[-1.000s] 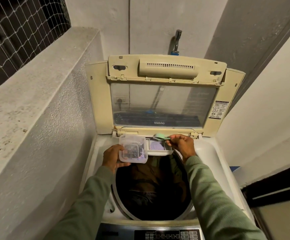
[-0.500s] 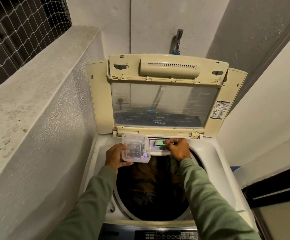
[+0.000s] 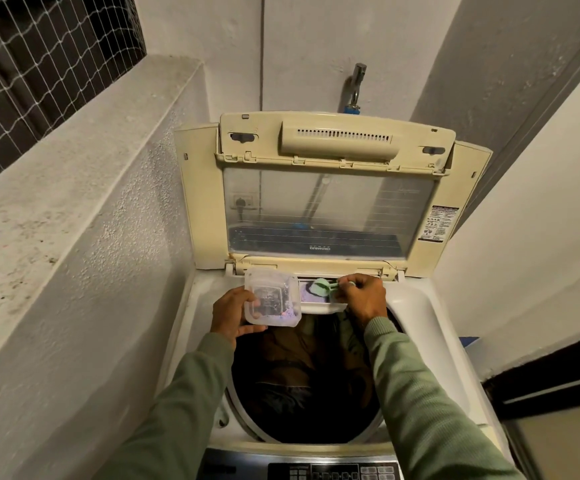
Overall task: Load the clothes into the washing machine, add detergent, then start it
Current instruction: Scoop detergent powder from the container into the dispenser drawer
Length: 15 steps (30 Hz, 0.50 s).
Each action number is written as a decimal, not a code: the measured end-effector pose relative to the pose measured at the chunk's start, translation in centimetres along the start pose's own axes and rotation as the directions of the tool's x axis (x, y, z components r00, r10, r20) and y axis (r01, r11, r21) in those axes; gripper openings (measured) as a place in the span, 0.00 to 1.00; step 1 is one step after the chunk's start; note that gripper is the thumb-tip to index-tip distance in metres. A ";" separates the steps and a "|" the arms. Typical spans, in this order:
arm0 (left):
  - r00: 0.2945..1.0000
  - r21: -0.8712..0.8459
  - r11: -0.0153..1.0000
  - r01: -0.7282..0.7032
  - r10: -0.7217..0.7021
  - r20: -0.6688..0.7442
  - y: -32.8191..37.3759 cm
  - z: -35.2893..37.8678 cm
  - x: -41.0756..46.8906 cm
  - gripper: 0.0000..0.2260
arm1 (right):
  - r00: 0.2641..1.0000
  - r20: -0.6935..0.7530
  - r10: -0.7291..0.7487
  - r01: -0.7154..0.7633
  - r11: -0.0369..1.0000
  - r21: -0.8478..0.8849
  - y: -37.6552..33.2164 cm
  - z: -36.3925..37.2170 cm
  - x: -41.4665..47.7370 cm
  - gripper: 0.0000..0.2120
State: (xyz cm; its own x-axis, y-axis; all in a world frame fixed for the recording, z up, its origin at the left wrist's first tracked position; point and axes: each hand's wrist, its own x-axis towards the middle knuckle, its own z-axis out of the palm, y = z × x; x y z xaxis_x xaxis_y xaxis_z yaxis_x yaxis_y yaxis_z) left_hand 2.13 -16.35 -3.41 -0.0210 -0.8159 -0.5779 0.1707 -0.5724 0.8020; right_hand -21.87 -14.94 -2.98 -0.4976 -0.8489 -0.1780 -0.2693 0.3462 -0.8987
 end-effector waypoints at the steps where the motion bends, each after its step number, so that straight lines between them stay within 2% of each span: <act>1: 1.000 0.000 1.000 -0.006 0.006 0.007 0.0 0.0 0.0 0.11 | 1.000 0.001 0.022 -0.022 0.995 0.100 -0.4 -0.2 -0.1 0.05; 3: 1.000 0.005 1.000 -0.012 0.012 0.014 0.0 0.1 0.2 0.14 | 0.999 0.027 0.027 -0.033 0.965 0.260 -1.4 -0.3 -0.2 0.05; 6: 1.000 0.046 0.999 -0.020 0.019 0.023 0.0 0.6 0.2 0.16 | 0.982 0.176 -0.071 0.019 0.960 0.280 -3.0 0.4 -0.2 0.07; 10: 0.997 0.089 0.996 -0.033 0.027 0.065 0.5 1.7 0.0 0.14 | 0.910 0.376 -0.172 0.166 0.985 0.049 -3.8 1.8 -0.6 0.06; 15: 0.993 0.104 0.994 -0.027 0.016 0.113 1.1 2.1 -0.1 0.16 | 0.828 0.524 -0.199 0.271 0.960 -0.064 -5.0 3.0 -1.1 0.08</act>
State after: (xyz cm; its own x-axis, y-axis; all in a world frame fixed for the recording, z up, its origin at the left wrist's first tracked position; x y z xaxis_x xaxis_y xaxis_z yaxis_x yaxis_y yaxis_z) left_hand 0.28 -17.11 -2.16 -0.1297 -0.8287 -0.5445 0.0675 -0.5552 0.8290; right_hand -17.50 -16.92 0.46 0.0739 -0.9811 -0.1790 -0.4467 0.1279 -0.8855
